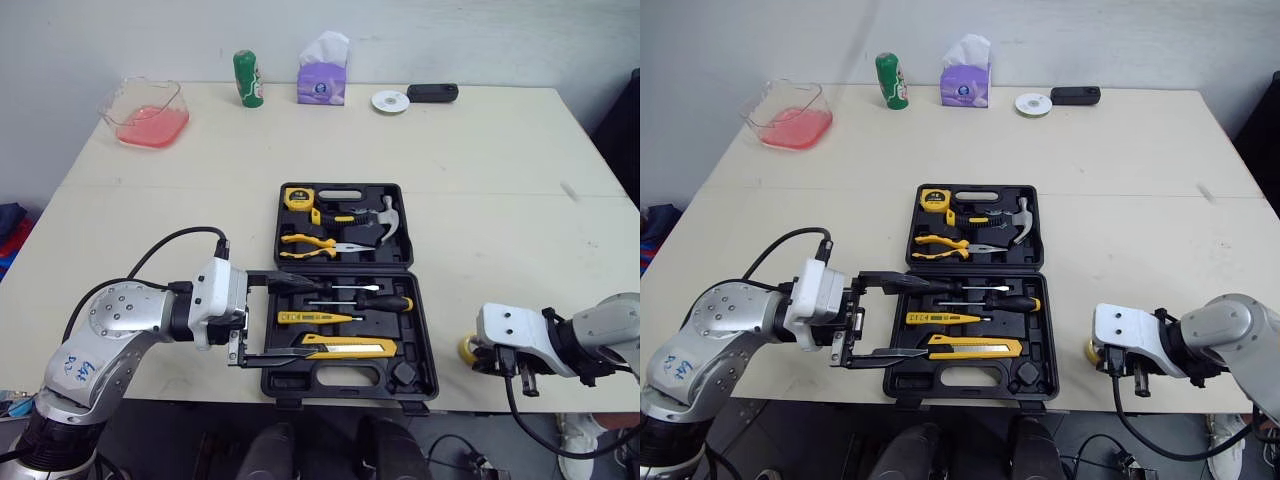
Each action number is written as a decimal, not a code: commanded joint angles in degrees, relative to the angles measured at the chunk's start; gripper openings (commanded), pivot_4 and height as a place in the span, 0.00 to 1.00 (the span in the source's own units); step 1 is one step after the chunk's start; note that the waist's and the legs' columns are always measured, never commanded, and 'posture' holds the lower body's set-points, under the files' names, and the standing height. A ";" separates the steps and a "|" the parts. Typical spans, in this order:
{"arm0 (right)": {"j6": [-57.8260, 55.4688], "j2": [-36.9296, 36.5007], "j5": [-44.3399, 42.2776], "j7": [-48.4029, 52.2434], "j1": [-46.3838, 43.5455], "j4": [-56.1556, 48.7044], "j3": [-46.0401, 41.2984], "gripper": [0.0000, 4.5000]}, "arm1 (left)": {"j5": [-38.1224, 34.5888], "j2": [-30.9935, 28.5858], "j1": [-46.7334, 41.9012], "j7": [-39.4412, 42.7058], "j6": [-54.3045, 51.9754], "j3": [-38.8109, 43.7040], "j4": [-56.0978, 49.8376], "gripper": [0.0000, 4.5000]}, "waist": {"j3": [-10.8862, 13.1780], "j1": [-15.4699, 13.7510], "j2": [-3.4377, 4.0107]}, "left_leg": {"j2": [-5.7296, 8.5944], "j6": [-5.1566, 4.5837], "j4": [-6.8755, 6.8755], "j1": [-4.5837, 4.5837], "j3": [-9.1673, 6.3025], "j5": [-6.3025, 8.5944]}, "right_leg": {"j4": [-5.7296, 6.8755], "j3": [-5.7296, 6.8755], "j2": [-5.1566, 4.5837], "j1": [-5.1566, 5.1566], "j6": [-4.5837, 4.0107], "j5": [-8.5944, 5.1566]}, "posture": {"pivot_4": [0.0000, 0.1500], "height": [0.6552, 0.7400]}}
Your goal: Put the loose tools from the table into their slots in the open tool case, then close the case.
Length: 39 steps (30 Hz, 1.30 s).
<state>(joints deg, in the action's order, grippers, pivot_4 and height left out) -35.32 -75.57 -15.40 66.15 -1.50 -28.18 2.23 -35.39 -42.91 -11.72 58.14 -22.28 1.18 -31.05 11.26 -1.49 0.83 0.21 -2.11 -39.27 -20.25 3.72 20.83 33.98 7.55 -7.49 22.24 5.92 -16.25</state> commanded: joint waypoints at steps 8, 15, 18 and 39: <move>2.48 -1.03 -1.23 5.17 -5.26 -0.48 -1.05 0.02 | -1.52 -0.07 -0.10 0.61 0.47 0.94 -2.02 1.00 | 0.00 0.03 0.00 | 0.00 0.00 -0.01 0.00 0.01 0.00 | 0.04 0.00 0.01 0.01 0.00 0.00 | 1.00 1.00; -0.97 2.86 -10.89 13.05 -19.62 -1.88 1.42 0.02 | -0.12 0.00 -0.76 2.42 2.47 0.37 -0.90 1.00 | 0.00 0.22 -0.01 | -0.04 0.00 -0.06 -0.02 0.01 0.00 | 0.02 -0.02 0.00 0.06 -0.01 0.00 | 1.00 1.00; 0.25 6.31 -10.88 15.76 -23.70 -4.34 7.00 0.02 | 1.07 -0.16 -0.37 3.66 3.86 -0.71 -0.55 1.00 | -0.02 0.16 -0.04 | -0.03 0.00 -0.07 -0.05 0.01 0.00 | 0.08 -0.02 -0.01 0.07 -0.01 0.00 | 1.00 1.00; 4.93 12.83 1.22 16.38 -25.01 -3.24 21.39 0.02 | 0.54 -2.23 2.45 3.34 2.62 0.57 -2.60 1.00 | -0.04 0.13 -0.09 | 0.01 -0.01 -0.37 -0.20 -0.04 0.01 | 0.44 0.02 -0.03 0.16 -0.01 0.00 | 1.00 1.00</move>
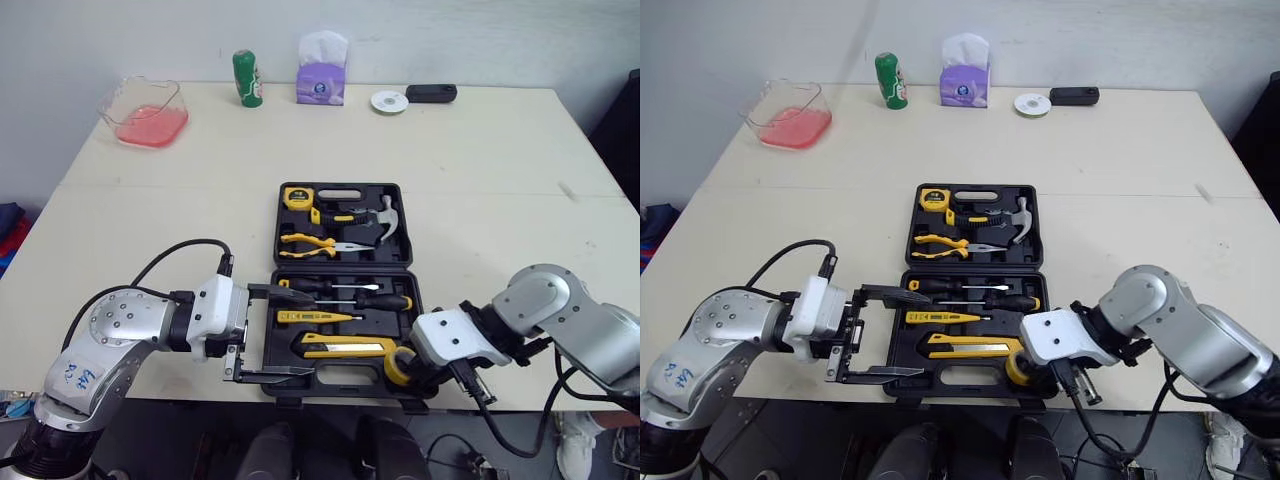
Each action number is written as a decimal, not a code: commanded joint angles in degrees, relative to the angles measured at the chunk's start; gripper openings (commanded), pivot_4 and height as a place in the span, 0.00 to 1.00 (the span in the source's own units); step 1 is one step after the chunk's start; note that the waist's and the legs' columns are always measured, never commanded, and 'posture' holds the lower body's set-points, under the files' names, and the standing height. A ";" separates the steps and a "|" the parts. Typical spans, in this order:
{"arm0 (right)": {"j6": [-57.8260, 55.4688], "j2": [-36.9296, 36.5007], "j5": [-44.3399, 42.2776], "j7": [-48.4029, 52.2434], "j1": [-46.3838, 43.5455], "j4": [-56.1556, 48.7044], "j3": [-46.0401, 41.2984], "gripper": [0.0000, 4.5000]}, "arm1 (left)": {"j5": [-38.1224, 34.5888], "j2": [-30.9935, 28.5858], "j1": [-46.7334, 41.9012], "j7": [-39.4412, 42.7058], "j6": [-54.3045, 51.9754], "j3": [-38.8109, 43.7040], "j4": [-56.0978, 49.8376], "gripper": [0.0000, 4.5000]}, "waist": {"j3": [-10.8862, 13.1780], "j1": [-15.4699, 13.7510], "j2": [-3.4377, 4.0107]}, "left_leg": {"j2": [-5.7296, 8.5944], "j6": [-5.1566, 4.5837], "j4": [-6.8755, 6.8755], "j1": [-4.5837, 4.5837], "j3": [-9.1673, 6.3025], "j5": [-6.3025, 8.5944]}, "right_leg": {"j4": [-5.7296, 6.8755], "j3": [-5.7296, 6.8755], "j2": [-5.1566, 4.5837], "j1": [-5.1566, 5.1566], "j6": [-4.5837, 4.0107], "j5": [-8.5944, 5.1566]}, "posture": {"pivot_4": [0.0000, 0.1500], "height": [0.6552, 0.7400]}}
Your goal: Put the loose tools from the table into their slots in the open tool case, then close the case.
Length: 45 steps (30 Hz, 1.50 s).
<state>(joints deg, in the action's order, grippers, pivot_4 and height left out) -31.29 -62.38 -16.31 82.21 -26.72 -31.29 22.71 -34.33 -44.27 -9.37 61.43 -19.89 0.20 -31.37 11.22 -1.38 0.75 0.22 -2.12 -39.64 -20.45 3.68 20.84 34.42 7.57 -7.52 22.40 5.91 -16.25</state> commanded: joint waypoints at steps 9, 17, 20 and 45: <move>-0.25 -2.09 5.82 2.01 -0.08 -0.48 1.68 0.02 | -0.70 -1.68 0.58 -0.44 -0.29 2.02 -2.85 1.00 | -0.10 -0.01 -0.17 | -0.02 0.01 -0.02 0.03 -0.01 0.01 | 0.00 -0.01 -0.02 -0.04 -0.01 -0.01 | 1.00 1.00; -0.56 -1.93 6.06 3.79 -0.43 -0.92 2.60 0.02 | -0.24 -1.58 0.67 -0.82 -0.14 2.05 -2.81 1.00 | -0.10 -0.05 -0.17 | -0.01 0.01 -0.04 0.00 -0.05 0.01 | 0.00 0.00 -0.03 -0.03 -0.01 -0.01 | 1.00 1.00; 0.47 -1.56 6.87 3.44 0.16 -0.73 2.98 0.02 | -0.27 -1.74 0.88 -0.84 -0.20 2.19 -2.93 1.00 | -0.10 -0.06 -0.18 | 0.00 0.01 -0.05 0.00 -0.04 0.01 | 0.00 0.00 -0.03 -0.03 -0.01 0.00 | 1.00 1.00; 3.36 0.60 5.02 5.39 -0.93 2.47 1.36 0.02 | 0.31 -1.54 -0.11 -1.06 -0.33 1.69 -1.83 1.00 | -0.15 -0.03 -0.28 | -0.03 0.03 -0.06 0.00 -0.07 0.02 | 0.00 0.01 -0.04 -0.04 -0.03 -0.01 | 1.00 1.00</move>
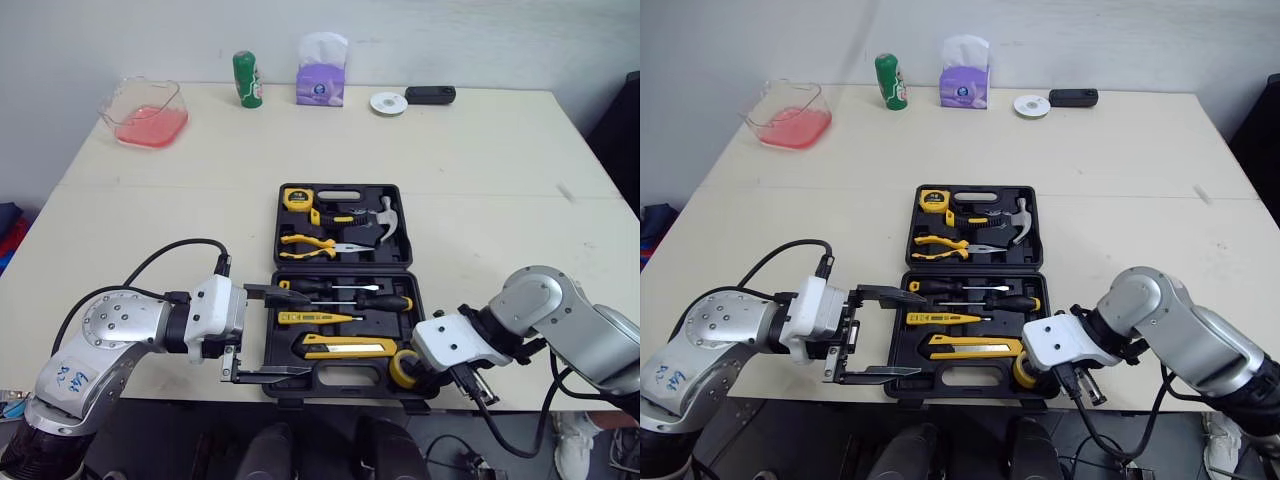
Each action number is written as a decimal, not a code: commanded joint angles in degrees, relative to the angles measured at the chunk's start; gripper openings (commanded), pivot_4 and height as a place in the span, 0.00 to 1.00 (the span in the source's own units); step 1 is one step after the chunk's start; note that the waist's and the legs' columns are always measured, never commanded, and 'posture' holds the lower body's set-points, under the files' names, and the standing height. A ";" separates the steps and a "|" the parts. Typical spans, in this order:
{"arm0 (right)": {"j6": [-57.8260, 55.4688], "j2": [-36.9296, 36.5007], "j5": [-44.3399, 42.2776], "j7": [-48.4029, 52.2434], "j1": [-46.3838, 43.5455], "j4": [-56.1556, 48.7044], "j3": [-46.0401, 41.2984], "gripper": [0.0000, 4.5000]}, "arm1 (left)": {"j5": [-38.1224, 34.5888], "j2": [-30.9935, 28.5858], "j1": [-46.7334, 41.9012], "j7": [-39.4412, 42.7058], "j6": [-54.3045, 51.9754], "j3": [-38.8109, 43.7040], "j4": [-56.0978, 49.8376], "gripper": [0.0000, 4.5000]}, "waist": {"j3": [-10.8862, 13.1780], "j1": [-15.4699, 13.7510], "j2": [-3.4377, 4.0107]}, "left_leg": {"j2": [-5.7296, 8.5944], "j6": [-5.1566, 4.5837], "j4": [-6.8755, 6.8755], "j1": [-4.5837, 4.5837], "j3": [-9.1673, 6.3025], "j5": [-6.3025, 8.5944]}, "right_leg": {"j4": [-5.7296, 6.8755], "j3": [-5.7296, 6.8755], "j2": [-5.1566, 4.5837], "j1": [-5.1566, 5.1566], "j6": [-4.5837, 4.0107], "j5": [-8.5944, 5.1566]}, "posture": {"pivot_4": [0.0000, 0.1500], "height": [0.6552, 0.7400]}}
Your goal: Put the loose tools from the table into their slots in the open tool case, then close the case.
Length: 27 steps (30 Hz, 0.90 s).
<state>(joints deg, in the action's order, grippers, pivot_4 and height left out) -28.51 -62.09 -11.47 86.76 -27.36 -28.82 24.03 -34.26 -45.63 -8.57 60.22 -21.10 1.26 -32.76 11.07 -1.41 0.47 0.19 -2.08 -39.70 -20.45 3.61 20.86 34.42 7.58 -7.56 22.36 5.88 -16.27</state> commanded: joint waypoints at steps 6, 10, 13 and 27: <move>0.25 0.43 1.82 0.12 0.21 -0.10 1.05 0.02 | 0.19 -0.21 -0.25 -0.25 0.69 1.11 -1.01 1.00 | 0.00 0.09 0.00 | -0.02 0.01 0.00 0.01 0.00 0.00 | 0.00 -0.01 0.00 0.00 0.00 0.00 | 1.00 1.00; -2.58 0.41 0.64 0.11 0.16 -1.29 0.75 0.02 | 0.10 -0.33 -0.15 -0.24 0.59 1.26 -1.05 1.00 | 0.00 0.06 0.00 | -0.02 0.00 -0.02 0.01 0.00 0.00 | 0.01 -0.01 0.00 0.00 0.00 0.00 | 1.00 1.00; -1.41 0.41 -0.46 0.71 0.14 -1.85 -0.34 0.28 | 0.04 -0.45 -0.17 -0.09 0.58 1.35 -0.96 1.00 | 0.00 0.03 0.00 | -0.01 0.01 -0.02 0.01 -0.01 0.00 | 0.00 -0.01 -0.01 0.00 0.00 0.00 | 1.00 1.00; -4.68 -2.52 -17.26 2.70 2.55 -1.36 -13.83 0.49 | -0.04 -1.11 0.07 1.27 0.93 2.71 0.40 1.00 | 0.02 0.04 0.00 | -0.02 0.01 -0.03 -0.04 -0.02 0.01 | 0.01 -0.01 -0.03 0.02 0.00 0.00 | 1.00 1.00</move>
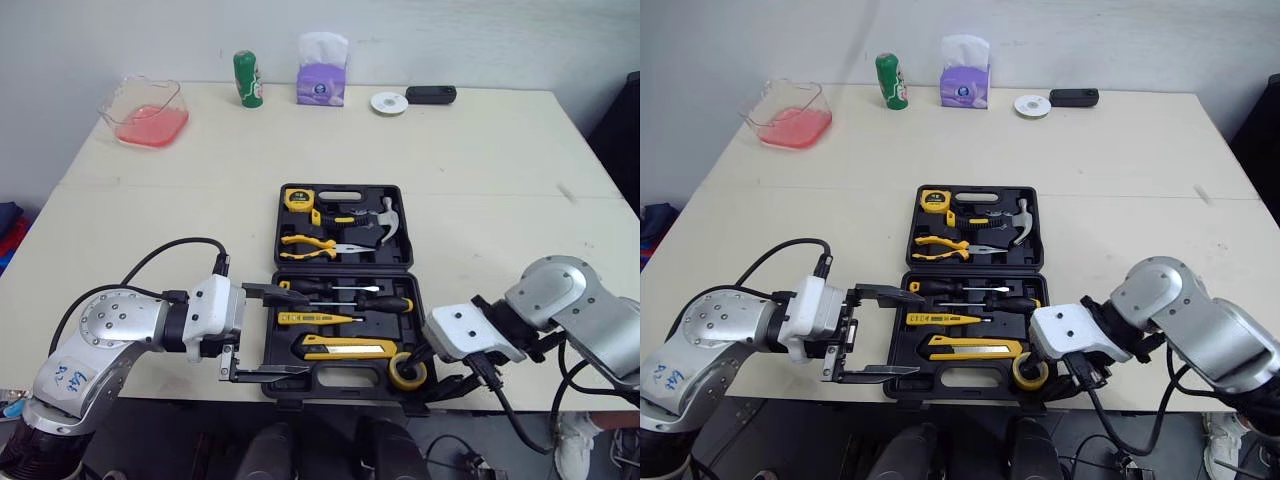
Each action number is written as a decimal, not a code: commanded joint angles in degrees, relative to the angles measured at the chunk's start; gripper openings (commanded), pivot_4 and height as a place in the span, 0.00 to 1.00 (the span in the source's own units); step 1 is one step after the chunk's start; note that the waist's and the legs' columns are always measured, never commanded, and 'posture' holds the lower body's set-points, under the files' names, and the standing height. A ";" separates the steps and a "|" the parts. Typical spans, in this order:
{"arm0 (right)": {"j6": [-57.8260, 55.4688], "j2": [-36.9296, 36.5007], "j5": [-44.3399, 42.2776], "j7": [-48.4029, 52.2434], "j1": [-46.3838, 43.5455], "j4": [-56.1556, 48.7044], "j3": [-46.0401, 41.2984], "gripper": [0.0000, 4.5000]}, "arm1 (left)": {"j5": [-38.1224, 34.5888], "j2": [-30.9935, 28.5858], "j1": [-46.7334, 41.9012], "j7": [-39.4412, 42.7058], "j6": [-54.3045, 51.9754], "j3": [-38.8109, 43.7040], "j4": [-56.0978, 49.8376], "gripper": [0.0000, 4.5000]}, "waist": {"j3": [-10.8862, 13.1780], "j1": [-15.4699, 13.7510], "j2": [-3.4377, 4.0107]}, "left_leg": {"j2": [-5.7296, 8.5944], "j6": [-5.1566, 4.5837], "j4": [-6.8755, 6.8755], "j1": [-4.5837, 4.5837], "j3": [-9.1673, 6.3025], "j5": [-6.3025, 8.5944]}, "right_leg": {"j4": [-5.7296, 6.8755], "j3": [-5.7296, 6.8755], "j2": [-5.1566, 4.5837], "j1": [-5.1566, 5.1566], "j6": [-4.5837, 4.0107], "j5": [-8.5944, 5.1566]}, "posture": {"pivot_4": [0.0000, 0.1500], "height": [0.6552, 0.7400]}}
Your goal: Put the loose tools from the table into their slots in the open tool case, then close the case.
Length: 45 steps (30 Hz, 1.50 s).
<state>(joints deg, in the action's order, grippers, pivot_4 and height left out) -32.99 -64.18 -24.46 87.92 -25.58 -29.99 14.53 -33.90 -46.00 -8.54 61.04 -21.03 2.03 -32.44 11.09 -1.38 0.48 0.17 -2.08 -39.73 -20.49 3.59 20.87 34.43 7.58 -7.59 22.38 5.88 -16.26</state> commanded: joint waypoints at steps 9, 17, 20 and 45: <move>7.49 9.96 -11.78 -1.78 11.77 6.81 -12.21 0.31 | -1.23 0.58 -0.45 0.94 1.49 2.12 1.34 1.00 | 0.03 -0.04 -0.07 | 0.01 -0.01 -0.03 0.00 0.00 0.00 | 0.03 0.02 0.03 -0.02 0.00 0.01 | 1.00 1.00; 25.36 18.53 -3.20 -2.06 16.28 15.32 -8.83 0.01 | -0.32 0.70 0.48 3.21 2.53 1.50 2.53 1.00 | 0.04 0.02 -0.06 | 0.00 -0.01 -0.02 0.06 0.03 0.00 | 0.06 0.00 0.11 -0.04 0.00 0.00 | 1.00 1.00; 28.09 18.72 -1.01 -0.87 17.39 17.39 -7.53 0.01 | 0.07 0.44 0.85 3.19 2.98 1.93 2.77 1.00 | 0.05 0.02 -0.05 | 0.01 -0.01 -0.02 0.05 0.05 0.00 | 0.09 -0.01 0.11 -0.01 -0.01 0.00 | 1.00 1.00; 27.22 21.67 -0.79 -3.16 19.70 30.35 -4.55 0.01 | 0.56 -0.06 5.29 -1.06 2.75 4.42 1.44 1.00 | -0.22 0.05 -0.43 | -0.22 0.14 0.12 1.08 -0.10 0.24 | -0.48 -0.02 -0.07 -1.08 -0.11 -0.06 | 1.00 1.00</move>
<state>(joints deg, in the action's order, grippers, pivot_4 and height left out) -5.04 -43.18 -26.28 86.04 -7.48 -2.89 10.02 -33.33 -45.80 -3.52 60.84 -18.80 4.08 -29.05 10.87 -1.33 0.05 -0.07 -1.93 -39.60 -19.41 3.50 21.12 33.95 7.56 -7.66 21.30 5.76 -16.33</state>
